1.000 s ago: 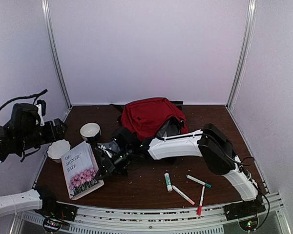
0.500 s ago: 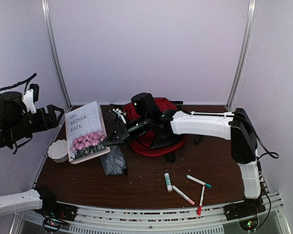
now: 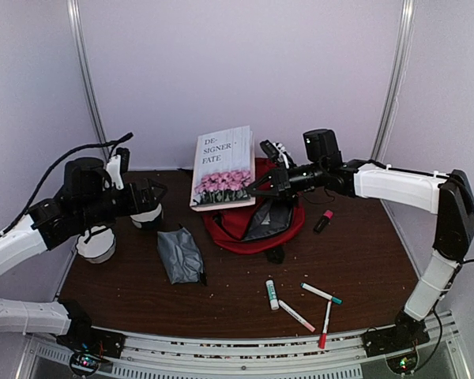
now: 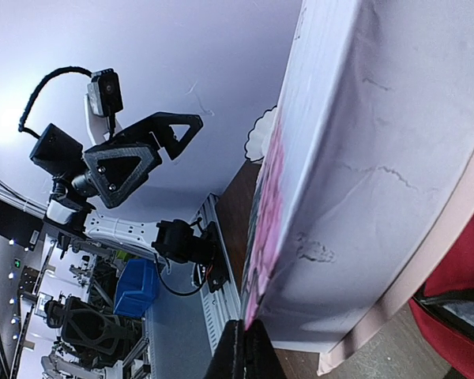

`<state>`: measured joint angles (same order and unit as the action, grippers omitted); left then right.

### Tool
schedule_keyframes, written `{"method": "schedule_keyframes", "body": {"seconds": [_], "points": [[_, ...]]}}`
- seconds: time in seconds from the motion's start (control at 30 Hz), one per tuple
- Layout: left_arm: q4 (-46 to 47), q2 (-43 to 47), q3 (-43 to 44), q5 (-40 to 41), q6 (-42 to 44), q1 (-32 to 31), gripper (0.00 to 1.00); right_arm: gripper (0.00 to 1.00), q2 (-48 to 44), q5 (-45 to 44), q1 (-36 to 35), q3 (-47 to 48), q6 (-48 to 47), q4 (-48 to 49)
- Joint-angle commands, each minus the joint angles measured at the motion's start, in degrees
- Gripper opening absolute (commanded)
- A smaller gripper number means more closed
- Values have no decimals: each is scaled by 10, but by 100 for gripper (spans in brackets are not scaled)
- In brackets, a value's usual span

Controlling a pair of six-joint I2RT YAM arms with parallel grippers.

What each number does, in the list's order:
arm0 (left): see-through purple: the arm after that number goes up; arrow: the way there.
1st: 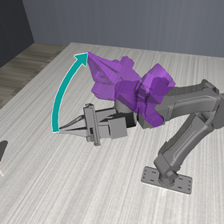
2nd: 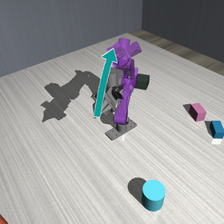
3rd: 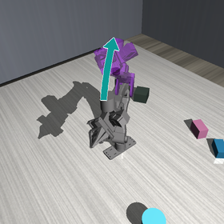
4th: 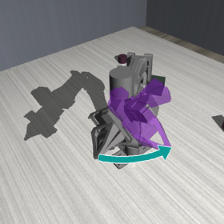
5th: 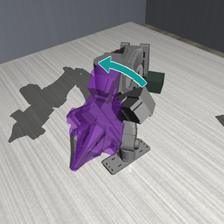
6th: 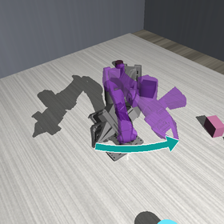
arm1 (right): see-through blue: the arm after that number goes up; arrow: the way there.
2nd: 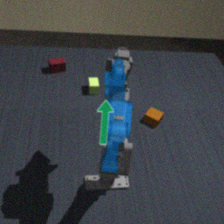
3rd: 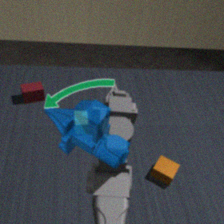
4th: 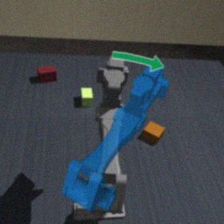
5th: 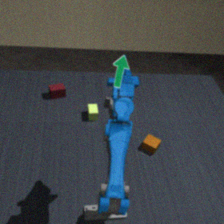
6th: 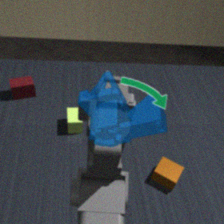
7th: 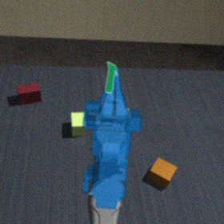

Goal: Pack the student bag
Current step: Pass from the right arm to the left

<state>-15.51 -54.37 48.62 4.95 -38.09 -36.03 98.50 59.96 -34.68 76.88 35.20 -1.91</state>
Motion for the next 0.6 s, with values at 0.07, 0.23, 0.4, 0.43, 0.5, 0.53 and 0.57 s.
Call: {"method": "schedule_keyframes", "body": {"seconds": [0.07,0.23,0.4,0.43,0.5,0.53,0.57], "points": [[285,-98,-18,-101,-60,-14,98,0,-71,28,53,-43,-38,47],[418,-182,-11,-147,-98,-29,98,0,-96,56,98,-79,-21,81],[515,-269,15,-168,-154,-40,98,0,-121,69,122,-128,39,179],[513,-283,26,-168,-159,-42,98,0,-125,69,124,-132,45,183],[508,-310,44,-165,-162,-48,98,0,-129,71,126,-142,52,193],[515,-321,49,-165,-165,-51,98,0,-130,70,127,-146,57,202],[528,-331,51,-167,-170,-53,98,0,-133,71,127,-149,61,207]]}}
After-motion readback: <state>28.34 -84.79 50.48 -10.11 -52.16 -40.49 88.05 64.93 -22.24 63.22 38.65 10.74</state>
